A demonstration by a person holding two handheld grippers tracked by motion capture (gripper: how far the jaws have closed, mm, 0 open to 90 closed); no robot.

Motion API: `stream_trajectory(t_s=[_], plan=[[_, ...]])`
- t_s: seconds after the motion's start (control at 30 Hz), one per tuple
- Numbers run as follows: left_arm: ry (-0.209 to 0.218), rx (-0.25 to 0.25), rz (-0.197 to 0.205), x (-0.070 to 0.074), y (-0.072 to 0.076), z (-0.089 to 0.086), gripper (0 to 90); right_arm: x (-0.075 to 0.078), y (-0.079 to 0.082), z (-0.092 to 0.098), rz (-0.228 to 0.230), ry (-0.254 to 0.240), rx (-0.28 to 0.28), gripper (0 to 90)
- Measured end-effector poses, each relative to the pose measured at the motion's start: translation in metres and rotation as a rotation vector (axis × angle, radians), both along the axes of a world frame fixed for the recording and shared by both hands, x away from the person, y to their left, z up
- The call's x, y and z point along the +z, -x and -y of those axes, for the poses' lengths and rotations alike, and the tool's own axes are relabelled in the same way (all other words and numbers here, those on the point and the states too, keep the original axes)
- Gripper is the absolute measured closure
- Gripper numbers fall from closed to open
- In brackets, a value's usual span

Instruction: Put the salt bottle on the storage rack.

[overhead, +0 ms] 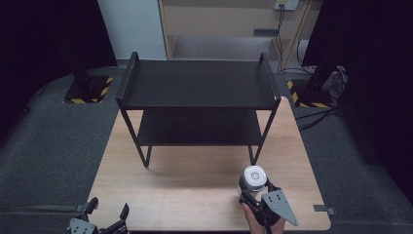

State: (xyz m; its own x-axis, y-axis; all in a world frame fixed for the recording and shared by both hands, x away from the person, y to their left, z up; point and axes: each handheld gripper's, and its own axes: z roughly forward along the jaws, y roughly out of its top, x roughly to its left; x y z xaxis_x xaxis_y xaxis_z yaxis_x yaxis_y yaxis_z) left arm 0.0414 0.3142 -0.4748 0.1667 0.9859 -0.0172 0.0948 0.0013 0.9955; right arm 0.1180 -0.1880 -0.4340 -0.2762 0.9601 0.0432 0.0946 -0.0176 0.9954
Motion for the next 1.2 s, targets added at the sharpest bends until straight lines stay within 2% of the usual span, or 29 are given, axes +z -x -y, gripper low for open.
stream_trajectory(t_s=[0.03, 0.1, 0.17, 0.2, 0.23, 0.27, 0.3, 0.33, 0.43, 0.53, 0.67, 0.7, 0.87, 1.2], plan=[[0.0, 0.0, 0.0, 0.0, 0.0, 0.0, 2.3, 0.0, 0.0, 0.0, 0.0, 0.0, 0.0, 31.6], [0.004, -0.005, 0.002, 0.0, 0.0, 0.0, 2.3, 0.018, -0.007, -0.003, 0.017, -0.006, 0.021, 31.5], [0.007, -0.01, 0.004, 0.001, 0.001, 0.001, 2.3, 0.03, -0.013, -0.005, 0.026, -0.01, 0.033, 31.6], [0.01, -0.014, 0.004, 0.001, 0.001, 0.0, 2.3, 0.03, -0.013, -0.005, 0.026, -0.01, 0.033, 31.6], [0.01, -0.015, 0.004, 0.001, 0.001, 0.0, 2.4, 0.041, -0.019, -0.006, 0.03, -0.008, 0.044, 31.5], [0.01, -0.017, 0.004, 0.001, 0.002, 0.0, 2.4, 0.048, -0.024, -0.007, 0.035, -0.003, 0.052, 31.6], [0.013, -0.018, 0.006, 0.001, 0.002, 0.0, 2.4, 0.048, -0.024, -0.007, 0.035, -0.003, 0.052, 31.6], [0.014, -0.019, 0.007, 0.001, 0.002, 0.0, 2.4, 0.059, -0.03, -0.01, 0.039, 0.008, 0.064, 31.6], [0.025, -0.019, 0.012, 0.001, 0.003, -0.001, 2.5, 0.067, -0.038, -0.013, 0.035, 0.009, 0.076, 31.6], [0.034, -0.019, 0.017, 0.001, 0.004, -0.001, 2.5, 0.08, -0.053, -0.017, 0.019, 0.004, 0.083, 31.6], [0.04, -0.02, 0.025, 0.001, 0.005, -0.002, 2.5, 0.087, -0.064, -0.019, 0.005, -0.009, 0.089, 31.6], [0.042, -0.02, 0.027, 0.001, 0.005, -0.003, 2.5, 0.091, -0.072, -0.021, -0.003, -0.007, 0.085, 31.6], [0.05, -0.017, 0.031, 0.001, 0.004, -0.004, 2.6, 0.097, -0.088, -0.026, -0.007, 0.006, 0.079, 31.6], [0.056, -0.003, 0.024, -0.002, 0.0, -0.01, 2.6, 0.108, -0.112, -0.036, -0.014, 0.025, 0.076, 31.6]])
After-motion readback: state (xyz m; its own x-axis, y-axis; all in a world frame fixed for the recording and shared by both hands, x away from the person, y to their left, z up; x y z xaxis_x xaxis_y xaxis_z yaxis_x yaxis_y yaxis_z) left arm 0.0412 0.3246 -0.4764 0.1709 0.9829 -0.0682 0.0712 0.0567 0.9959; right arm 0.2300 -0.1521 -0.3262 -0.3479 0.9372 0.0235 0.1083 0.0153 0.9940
